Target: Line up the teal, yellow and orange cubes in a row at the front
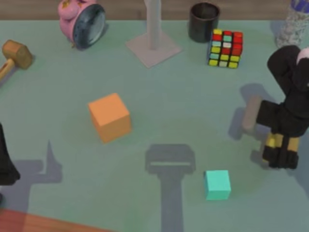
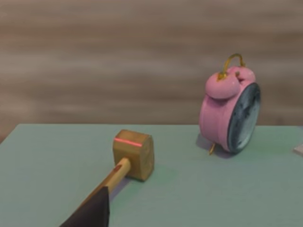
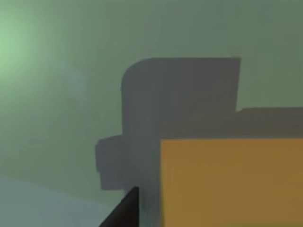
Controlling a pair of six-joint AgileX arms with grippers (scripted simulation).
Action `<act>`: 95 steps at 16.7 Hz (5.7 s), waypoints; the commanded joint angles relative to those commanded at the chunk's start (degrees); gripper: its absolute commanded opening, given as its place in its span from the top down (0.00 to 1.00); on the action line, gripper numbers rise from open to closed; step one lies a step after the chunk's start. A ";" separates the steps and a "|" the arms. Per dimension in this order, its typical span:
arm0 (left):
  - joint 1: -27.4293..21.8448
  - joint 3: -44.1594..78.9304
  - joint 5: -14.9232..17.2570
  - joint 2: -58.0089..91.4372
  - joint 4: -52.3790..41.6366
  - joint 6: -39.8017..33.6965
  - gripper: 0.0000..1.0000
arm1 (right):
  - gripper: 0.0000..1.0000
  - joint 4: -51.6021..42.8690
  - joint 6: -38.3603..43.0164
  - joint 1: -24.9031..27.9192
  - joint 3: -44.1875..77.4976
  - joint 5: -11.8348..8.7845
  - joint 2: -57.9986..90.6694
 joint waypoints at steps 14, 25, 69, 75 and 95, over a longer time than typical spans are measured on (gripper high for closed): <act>0.00 0.00 0.00 0.00 0.00 0.00 0.00 | 1.00 -2.44 0.60 0.24 0.99 -0.48 -1.91; 0.00 0.00 0.00 0.00 0.00 0.00 0.00 | 1.00 -16.19 0.64 0.38 8.58 -0.55 -7.76; 0.00 0.00 0.00 0.00 0.00 0.00 0.00 | 0.10 -9.41 11.90 34.39 13.82 -0.37 3.91; 0.00 0.00 0.00 0.00 0.00 0.00 0.00 | 0.00 -9.41 11.90 34.39 13.82 -0.37 3.91; -0.34 1.73 -0.07 1.74 -1.04 0.56 0.00 | 0.00 -22.20 12.31 33.62 21.98 -0.59 -2.30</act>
